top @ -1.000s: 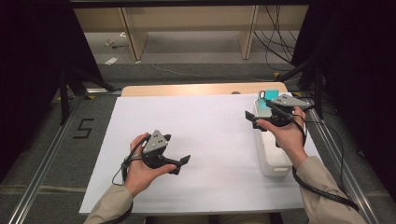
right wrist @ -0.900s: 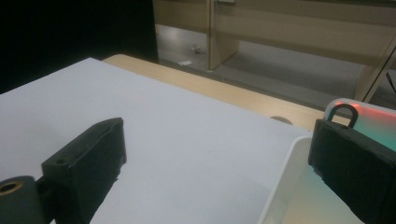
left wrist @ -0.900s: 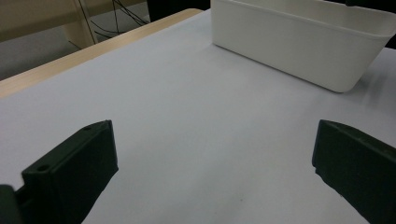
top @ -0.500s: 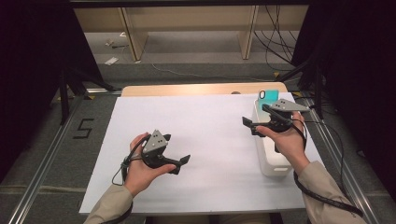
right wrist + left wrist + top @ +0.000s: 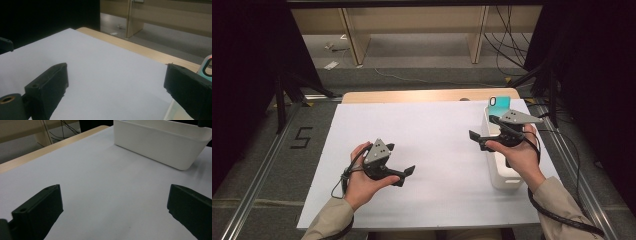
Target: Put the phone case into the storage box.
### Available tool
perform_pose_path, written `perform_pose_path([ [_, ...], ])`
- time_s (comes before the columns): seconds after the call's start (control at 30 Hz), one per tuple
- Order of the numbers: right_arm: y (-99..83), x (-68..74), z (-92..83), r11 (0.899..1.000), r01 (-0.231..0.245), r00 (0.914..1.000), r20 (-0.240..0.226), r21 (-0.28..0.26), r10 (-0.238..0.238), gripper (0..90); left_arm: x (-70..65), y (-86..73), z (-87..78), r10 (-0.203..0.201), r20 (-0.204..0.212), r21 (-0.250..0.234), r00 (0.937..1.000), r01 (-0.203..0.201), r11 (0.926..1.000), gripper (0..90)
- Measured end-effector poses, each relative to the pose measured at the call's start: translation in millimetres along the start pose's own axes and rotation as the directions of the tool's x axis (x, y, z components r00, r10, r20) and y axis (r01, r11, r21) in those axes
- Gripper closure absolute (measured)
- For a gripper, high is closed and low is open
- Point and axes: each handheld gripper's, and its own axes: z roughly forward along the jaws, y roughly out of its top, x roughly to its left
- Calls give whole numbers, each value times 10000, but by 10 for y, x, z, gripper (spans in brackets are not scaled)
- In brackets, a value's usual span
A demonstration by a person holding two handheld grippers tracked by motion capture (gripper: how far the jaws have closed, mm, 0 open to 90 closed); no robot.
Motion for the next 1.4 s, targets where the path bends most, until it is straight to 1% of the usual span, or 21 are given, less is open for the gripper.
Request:
perform_pose_path([
  [0.4, -67, 64, -79, 9999, 9, 9994, -345, 118, -5, 91, 8, 0, -11, 7, -36, -38, 10000, -7, 10000, 0],
  [0.6, -92, 81, -135, 10000, 9, 9986, -520, 53, -7, 94, 8, -3, -11, 13, -29, -27, 10000, -13, 10000, 0],
  [0.8, -153, 82, -183, 10000, -38, 9984, -559, 67, 41, 93, 6, -3, -11, 39, -33, -34, 10000, -39, 10000, 0],
  [0.87, -165, 86, -199, 10000, 18, 9983, -580, 37, -16, 93, 7, -4, -7, 55, -28, -22, 10000, -55, 10000, 0],
  [1.4, -212, 130, -278, 10000, 8, 9972, -750, 67, -3, 92, 12, -6, -13, 51, -61, -22, 10000, -52, 10000, 0],
])
